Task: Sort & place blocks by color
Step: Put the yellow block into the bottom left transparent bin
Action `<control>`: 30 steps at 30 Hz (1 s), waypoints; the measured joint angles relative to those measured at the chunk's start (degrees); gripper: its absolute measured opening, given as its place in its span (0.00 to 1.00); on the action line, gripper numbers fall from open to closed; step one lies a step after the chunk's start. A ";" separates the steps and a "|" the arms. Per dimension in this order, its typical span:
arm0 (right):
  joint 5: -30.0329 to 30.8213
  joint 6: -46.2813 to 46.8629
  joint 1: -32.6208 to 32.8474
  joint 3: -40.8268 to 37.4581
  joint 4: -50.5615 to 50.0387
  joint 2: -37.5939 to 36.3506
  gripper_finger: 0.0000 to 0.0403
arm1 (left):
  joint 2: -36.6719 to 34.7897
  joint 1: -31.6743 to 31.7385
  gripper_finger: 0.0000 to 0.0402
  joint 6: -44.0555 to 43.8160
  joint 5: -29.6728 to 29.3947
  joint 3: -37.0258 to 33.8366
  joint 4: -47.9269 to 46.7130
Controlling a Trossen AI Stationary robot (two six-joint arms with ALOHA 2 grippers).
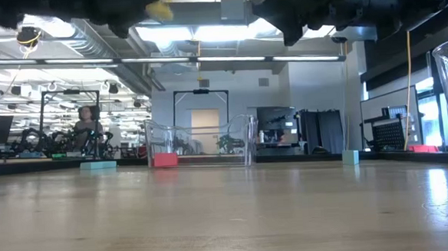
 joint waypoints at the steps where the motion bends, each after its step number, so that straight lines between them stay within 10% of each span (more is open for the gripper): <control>1: 0.00 0.00 0.00 0.00 -0.18 0.00 0.49 | -1.54 -0.47 0.28 -1.69 -0.01 1.82 -7.47; 12: 0.00 0.20 0.00 0.00 -1.03 0.00 0.49 | -0.33 -17.58 0.28 -26.87 11.04 25.19 -63.74; 19: 0.00 1.45 0.00 0.00 -1.14 0.00 0.49 | 11.74 -32.31 0.28 -50.58 7.55 37.20 -84.58; 30: 0.00 1.54 -0.01 0.00 -1.08 0.00 0.49 | 28.22 -41.69 0.28 -71.10 21.39 40.39 -95.54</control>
